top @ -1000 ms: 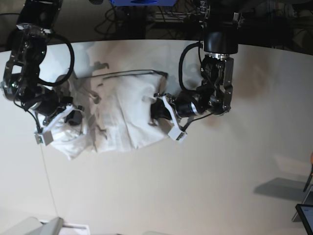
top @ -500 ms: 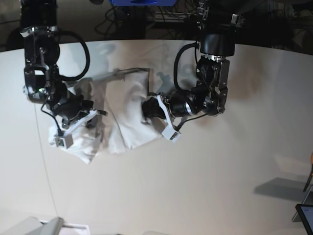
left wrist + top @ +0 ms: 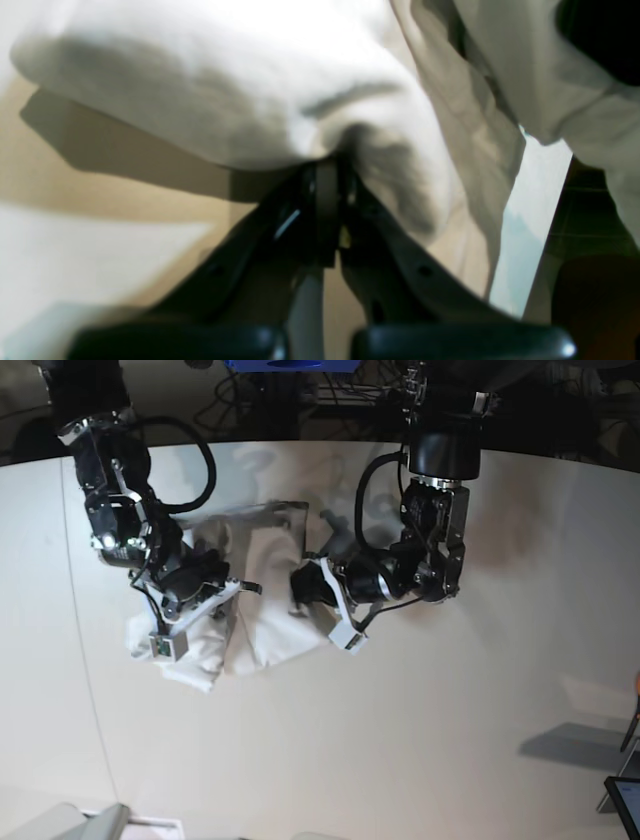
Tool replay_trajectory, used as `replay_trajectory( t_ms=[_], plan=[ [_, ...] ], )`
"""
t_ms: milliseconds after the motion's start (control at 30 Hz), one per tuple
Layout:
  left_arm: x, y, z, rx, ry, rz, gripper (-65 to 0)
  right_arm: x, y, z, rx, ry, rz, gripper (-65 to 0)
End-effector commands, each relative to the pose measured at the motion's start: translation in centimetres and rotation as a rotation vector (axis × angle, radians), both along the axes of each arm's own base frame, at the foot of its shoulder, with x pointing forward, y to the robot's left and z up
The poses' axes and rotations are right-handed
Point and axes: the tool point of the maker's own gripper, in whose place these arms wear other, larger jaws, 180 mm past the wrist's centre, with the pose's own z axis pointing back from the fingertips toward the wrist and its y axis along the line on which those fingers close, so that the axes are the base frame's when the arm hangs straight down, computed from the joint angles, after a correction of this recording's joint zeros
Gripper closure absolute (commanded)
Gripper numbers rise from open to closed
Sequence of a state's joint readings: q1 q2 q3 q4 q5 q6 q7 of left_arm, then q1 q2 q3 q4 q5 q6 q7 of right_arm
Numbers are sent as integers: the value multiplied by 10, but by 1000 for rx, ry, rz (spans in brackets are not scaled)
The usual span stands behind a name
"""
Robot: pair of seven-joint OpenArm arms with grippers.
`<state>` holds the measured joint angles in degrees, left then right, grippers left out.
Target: Fold the T-shirt properly
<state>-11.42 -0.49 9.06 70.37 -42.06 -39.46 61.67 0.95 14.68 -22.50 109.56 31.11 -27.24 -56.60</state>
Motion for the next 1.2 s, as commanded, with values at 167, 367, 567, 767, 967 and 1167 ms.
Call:
replay_trajectory(
  t_ms=[167, 367, 567, 767, 967, 1167],
  plan=[
    [11, -4, 16, -34, -48, 2, 0, 7, 18, 11, -149, -114, 69, -3],
    [12, -2, 16, -31, -50, 3, 0, 4, 25, 12, -155, -110, 72, -3],
    [13, -2, 17, -31, -53, 3, 0, 4, 31, 13, -138, -109, 73, -10],
    [15, -1, 18, -32, -55, 9, 0, 0, 41, 13, -123, -105, 93, -78],
    [15, 0, 18, -31, -55, 10, 0, -11, 64, 11, -117, -109, 167, -379],
    [16, 2, 18, -29, -56, 15, 0, -18, 76, 19, -99, -129, 203, -482]
  ],
)
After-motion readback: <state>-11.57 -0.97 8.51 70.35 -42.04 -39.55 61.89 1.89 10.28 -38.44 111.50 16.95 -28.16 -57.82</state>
